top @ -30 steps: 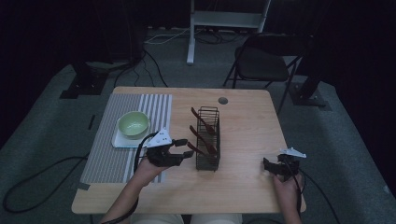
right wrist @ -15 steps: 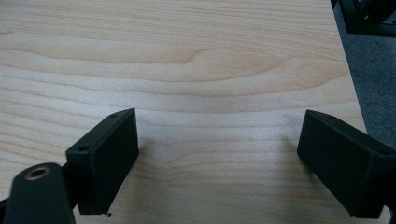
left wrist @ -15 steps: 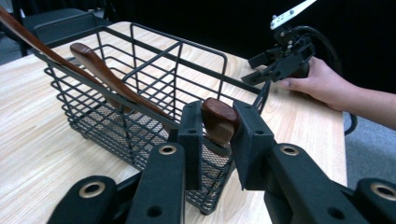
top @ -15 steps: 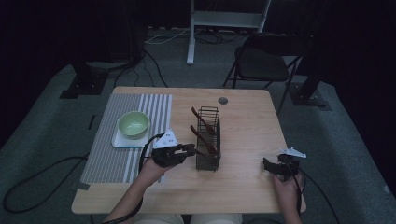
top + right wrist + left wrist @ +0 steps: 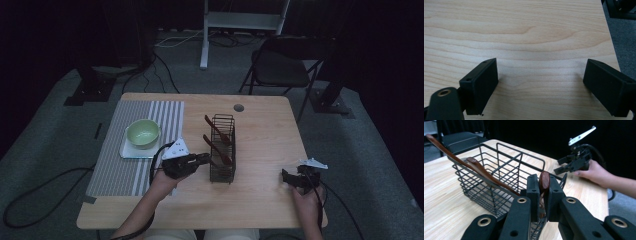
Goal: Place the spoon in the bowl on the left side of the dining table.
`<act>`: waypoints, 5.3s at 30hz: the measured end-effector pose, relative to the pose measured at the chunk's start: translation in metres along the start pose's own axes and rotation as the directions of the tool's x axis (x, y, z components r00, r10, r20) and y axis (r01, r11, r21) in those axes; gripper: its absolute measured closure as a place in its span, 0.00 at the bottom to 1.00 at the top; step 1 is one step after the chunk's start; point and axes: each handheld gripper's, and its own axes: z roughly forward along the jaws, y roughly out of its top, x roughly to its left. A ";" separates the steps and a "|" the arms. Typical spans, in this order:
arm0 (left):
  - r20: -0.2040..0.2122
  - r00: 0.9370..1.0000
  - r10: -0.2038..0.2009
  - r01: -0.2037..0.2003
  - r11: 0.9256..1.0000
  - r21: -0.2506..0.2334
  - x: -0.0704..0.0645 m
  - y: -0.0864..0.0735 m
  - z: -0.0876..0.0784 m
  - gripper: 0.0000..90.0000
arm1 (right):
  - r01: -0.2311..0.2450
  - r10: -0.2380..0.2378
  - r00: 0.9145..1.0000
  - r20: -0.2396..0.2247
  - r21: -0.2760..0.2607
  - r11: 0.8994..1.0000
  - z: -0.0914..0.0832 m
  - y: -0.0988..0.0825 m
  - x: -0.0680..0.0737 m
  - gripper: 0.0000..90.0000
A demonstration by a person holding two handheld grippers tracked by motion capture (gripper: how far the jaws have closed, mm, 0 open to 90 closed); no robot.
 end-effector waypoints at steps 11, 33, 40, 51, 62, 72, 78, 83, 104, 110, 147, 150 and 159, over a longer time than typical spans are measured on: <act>-0.037 0.999 0.020 -0.021 0.999 -0.024 -0.001 0.011 -0.010 0.93 | 0.000 0.000 1.000 0.000 0.000 1.000 0.000 0.000 0.000 0.13; -0.059 0.998 0.030 -0.035 0.995 -0.094 -0.002 0.037 -0.043 0.93 | 0.001 -0.001 1.000 0.000 0.001 1.000 0.000 0.000 0.000 0.13; -0.081 0.996 0.039 -0.048 0.993 -0.109 -0.003 0.043 -0.053 0.93 | 0.000 0.000 1.000 0.000 0.000 1.000 0.000 0.000 0.000 0.13; -0.097 0.995 0.005 -0.024 0.981 -0.191 0.001 0.054 -0.075 0.93 | 0.000 0.000 1.000 0.000 0.000 1.000 0.000 0.000 0.000 0.13; -0.172 0.985 -0.031 -0.022 0.954 -0.299 0.008 0.061 -0.098 0.93 | 0.003 -0.003 1.000 0.000 0.000 1.000 0.000 0.000 0.000 0.13; -0.307 0.945 -0.116 -0.007 0.928 -0.372 0.019 0.054 -0.124 0.93 | -0.001 0.001 1.000 0.000 0.000 1.000 0.000 0.000 0.000 0.13; -0.357 0.925 -0.132 -0.003 0.935 -0.353 0.026 0.048 -0.132 0.93 | 0.001 -0.001 1.000 0.000 0.000 1.000 0.000 0.000 0.000 0.13; -0.394 0.907 -0.152 0.007 0.939 -0.345 0.033 0.039 -0.138 0.93 | 0.001 -0.001 1.000 0.000 -0.001 1.000 0.000 0.000 0.000 0.13; -0.577 0.761 -0.297 0.110 0.935 -0.336 0.073 -0.025 -0.171 0.93 | 0.000 0.000 1.000 0.000 0.000 1.000 0.000 0.000 0.000 0.13; -0.602 0.716 -0.353 0.162 0.923 -0.349 0.083 -0.043 -0.173 0.93 | -0.001 0.001 1.000 0.001 0.000 1.000 0.000 0.000 0.000 0.13; -0.650 0.593 -0.475 0.351 0.879 -0.323 0.105 -0.093 -0.147 0.93 | -0.002 0.002 1.000 0.002 0.000 1.000 0.000 0.000 0.000 0.13; -0.661 0.569 -0.489 0.357 0.871 -0.337 0.106 -0.095 -0.149 0.92 | -0.002 0.002 1.000 0.002 0.000 1.000 0.000 0.000 0.000 0.13; -0.670 0.532 -0.518 0.414 0.849 -0.328 0.113 -0.106 -0.145 0.92 | -0.002 0.002 1.000 0.002 0.000 1.000 0.000 0.000 0.000 0.13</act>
